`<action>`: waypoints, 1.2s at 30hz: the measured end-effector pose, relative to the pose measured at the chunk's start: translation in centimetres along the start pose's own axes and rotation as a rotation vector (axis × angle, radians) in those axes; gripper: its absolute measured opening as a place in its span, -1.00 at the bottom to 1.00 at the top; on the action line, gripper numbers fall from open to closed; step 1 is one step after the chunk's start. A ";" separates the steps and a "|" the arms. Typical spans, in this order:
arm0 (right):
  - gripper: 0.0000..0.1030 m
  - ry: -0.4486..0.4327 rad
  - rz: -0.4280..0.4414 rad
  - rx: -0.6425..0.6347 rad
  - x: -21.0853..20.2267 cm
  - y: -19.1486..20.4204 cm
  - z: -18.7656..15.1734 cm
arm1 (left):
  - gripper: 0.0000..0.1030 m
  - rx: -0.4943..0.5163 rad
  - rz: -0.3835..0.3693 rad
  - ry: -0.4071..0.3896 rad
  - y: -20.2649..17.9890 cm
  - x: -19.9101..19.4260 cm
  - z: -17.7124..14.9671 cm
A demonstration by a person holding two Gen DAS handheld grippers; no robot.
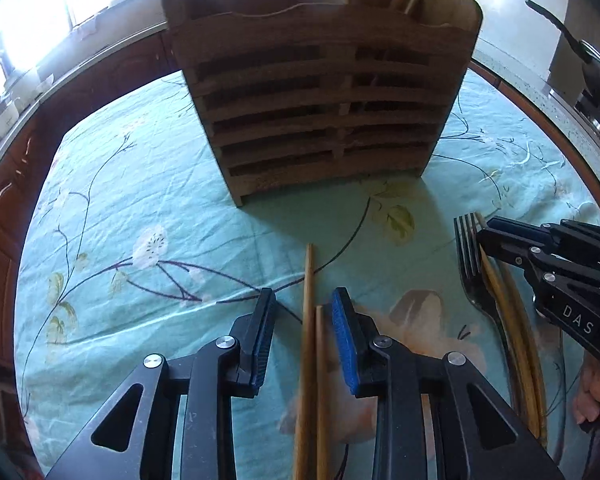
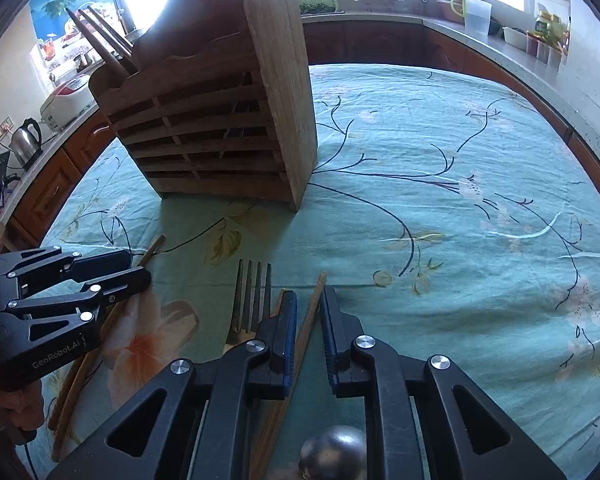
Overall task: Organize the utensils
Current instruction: 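Lift both wooden chopsticks and carry them over the wooden holder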
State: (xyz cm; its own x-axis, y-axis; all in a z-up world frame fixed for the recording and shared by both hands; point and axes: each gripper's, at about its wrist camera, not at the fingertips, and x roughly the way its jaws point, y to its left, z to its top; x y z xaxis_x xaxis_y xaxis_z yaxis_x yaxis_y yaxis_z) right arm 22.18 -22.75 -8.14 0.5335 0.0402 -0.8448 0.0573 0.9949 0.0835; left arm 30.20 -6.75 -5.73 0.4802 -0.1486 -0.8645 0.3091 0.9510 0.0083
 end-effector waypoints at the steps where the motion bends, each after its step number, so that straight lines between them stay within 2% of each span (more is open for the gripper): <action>1: -0.75 -0.005 -0.004 0.000 0.0 0.0 -0.1 | -0.69 0.009 -0.011 -0.002 -0.1 0.1 0.1; 3: -0.85 -0.007 -0.010 0.004 -0.1 0.0 -0.1 | -0.85 0.008 -0.028 0.003 0.0 0.2 0.3; 5: -0.87 -0.004 0.039 0.039 -0.4 -0.4 -0.1 | -0.86 0.000 -0.036 0.001 0.3 0.0 0.3; 7: -0.88 -0.026 0.061 0.057 -1.3 -0.6 -0.2 | -0.86 -0.014 -0.043 -0.035 0.9 -1.3 -0.1; 10: -0.89 -0.083 0.112 0.095 -4.0 -0.9 -0.3 | -0.86 -0.054 -0.067 -0.104 1.9 -4.5 -0.6; 17: -0.90 -0.220 0.165 0.102 -10.7 -0.2 -0.1 | -0.86 -0.156 -0.154 -0.270 4.0 -12.9 -3.1; 22: -0.90 -0.299 0.195 0.091 -14.8 0.1 -0.2 | -0.86 -0.202 -0.224 -0.342 6.4 -17.9 -5.7; 29: -0.90 -0.377 0.204 0.071 -18.5 0.5 0.0 | -0.86 -0.219 -0.245 -0.405 7.3 -22.0 -7.8; 36: -0.90 -0.415 0.215 0.073 -19.9 0.7 -0.1 | -0.86 -0.209 -0.247 -0.450 7.5 -24.4 -9.3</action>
State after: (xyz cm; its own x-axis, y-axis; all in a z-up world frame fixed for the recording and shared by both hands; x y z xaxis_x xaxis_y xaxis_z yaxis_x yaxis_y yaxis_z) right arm 11.51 -22.88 8.71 0.8312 0.1889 -0.5229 -0.0397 0.9583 0.2830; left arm 13.19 6.49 10.77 0.7317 -0.4318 -0.5274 0.3095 0.8999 -0.3073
